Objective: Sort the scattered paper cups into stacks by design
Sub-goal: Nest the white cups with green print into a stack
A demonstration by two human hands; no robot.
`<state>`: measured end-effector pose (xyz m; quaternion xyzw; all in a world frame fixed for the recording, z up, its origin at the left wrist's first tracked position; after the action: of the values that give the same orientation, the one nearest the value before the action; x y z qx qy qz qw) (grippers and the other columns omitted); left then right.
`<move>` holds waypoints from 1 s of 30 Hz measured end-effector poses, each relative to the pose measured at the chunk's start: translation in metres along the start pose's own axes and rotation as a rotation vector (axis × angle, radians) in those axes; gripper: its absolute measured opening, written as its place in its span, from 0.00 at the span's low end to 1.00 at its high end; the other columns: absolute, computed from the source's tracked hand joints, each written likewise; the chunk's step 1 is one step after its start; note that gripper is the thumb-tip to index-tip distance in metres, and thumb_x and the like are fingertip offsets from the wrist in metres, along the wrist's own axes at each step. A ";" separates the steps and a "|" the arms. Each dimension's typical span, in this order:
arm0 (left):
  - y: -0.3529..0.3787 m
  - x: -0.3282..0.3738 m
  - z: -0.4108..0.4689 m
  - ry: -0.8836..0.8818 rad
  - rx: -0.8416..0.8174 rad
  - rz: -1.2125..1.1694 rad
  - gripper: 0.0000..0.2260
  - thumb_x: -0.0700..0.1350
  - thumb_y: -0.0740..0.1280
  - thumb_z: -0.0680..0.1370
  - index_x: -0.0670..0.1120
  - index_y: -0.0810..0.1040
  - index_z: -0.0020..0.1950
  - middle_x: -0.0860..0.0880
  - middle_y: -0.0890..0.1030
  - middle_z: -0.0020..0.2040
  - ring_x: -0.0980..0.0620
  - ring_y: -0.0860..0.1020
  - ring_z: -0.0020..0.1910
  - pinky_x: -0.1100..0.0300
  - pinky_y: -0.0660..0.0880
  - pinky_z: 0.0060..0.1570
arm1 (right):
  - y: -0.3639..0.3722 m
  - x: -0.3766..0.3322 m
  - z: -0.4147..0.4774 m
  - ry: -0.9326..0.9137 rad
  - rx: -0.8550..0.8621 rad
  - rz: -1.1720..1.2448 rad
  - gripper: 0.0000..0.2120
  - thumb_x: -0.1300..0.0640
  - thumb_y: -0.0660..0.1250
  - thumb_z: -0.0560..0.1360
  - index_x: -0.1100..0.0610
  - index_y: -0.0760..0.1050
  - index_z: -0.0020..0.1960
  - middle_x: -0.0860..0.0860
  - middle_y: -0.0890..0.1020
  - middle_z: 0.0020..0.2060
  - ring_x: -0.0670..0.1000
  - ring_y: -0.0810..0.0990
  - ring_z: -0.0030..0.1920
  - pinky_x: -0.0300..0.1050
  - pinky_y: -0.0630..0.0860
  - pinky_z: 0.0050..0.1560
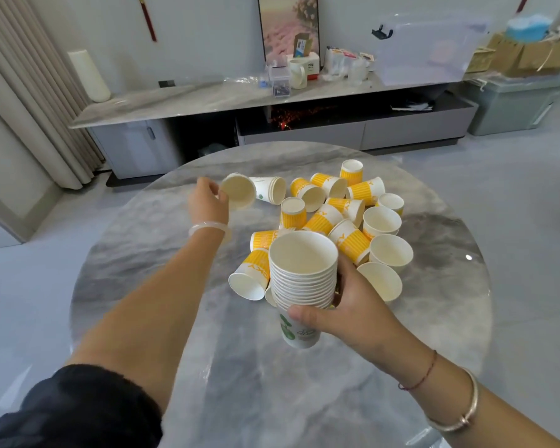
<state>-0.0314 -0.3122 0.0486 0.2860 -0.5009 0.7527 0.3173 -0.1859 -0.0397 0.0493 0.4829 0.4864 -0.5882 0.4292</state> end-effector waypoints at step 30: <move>-0.092 0.140 -0.160 0.253 -0.600 0.141 0.06 0.42 0.68 0.71 0.47 0.85 0.43 0.48 0.81 0.31 0.56 0.75 0.29 0.63 0.75 0.36 | 0.009 -0.001 -0.026 0.015 0.004 -0.042 0.33 0.50 0.77 0.59 0.43 0.68 0.60 0.41 0.81 0.51 0.39 0.80 0.51 0.34 0.77 0.45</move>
<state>-0.0680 -0.1085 0.1522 0.0490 -0.6754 0.6214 0.3941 -0.1731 -0.0156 0.0475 0.4778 0.4985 -0.5944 0.4122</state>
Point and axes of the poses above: each hand's wrist, its own z-axis towards the middle knuckle, its own y-axis out of the palm, x = y × z, the point moved 10 cm from there along z, towards the middle knuckle
